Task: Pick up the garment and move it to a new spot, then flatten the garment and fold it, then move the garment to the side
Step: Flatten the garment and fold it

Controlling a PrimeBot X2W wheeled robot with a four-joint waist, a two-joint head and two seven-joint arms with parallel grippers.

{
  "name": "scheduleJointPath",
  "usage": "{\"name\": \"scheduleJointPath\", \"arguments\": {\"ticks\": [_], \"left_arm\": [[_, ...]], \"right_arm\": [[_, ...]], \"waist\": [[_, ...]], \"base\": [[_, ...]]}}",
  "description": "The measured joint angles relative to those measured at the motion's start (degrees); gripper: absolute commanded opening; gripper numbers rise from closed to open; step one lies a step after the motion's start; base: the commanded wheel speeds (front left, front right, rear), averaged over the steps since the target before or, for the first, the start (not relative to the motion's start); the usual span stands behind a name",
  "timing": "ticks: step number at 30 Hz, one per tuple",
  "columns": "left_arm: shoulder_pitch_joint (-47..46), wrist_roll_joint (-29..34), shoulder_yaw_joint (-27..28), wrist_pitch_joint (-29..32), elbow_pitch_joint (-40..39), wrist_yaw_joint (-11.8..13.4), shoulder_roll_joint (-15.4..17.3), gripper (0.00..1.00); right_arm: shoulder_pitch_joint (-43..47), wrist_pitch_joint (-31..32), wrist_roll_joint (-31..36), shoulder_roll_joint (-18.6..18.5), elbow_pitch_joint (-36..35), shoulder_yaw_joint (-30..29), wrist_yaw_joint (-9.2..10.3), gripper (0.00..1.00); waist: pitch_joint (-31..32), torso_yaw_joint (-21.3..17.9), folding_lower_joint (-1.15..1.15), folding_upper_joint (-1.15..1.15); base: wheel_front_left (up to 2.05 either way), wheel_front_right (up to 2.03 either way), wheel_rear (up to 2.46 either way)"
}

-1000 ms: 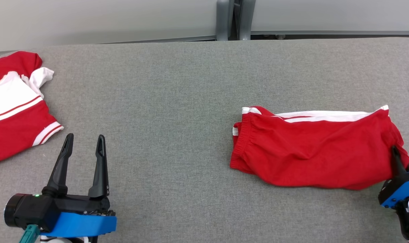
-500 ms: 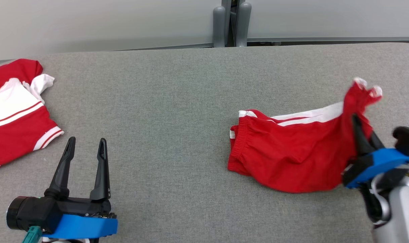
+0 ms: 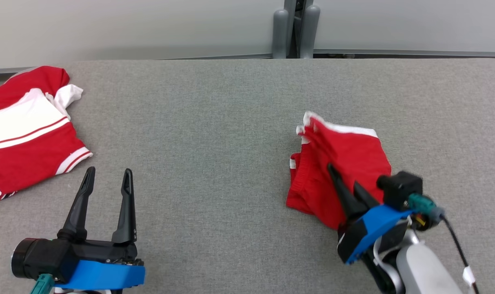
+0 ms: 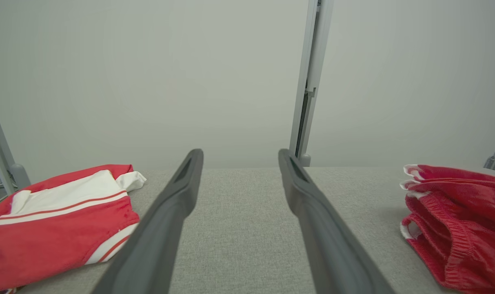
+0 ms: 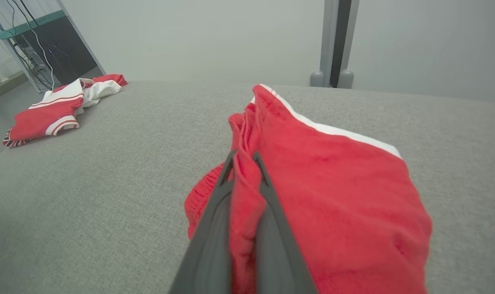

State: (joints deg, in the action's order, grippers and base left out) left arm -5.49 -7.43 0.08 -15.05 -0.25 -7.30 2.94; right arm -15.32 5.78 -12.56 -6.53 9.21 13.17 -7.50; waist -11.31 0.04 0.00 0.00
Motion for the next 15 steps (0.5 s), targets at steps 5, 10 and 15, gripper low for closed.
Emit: {"name": "scheduleJointPath", "arguments": {"ticks": [5,10,15], "left_arm": [[0.2,-0.1,-0.1,0.0,-0.1,0.0,0.0,1.0],[0.3,-0.1,0.0,0.0,0.0,0.0,0.0,1.0],[0.3,-0.1,0.0,0.0,0.2,0.0,-0.1,1.0]], "right_arm": [[4.0,-0.8,-0.8,0.5,1.9,2.4,0.0,0.0],[5.1,-2.5,-1.2,1.5,3.6,4.0,0.0,0.0],[4.7,-5.4,-1.3,2.1,4.6,5.3,0.01,1.0]], "waist": [[-0.2,0.7,0.0,0.0],[-0.8,0.6,0.0,0.0],[-0.5,0.2,0.0,0.0]], "base": [[0.0,0.0,0.0],[0.0,0.0,0.0],[0.0,0.0,0.0]]}}
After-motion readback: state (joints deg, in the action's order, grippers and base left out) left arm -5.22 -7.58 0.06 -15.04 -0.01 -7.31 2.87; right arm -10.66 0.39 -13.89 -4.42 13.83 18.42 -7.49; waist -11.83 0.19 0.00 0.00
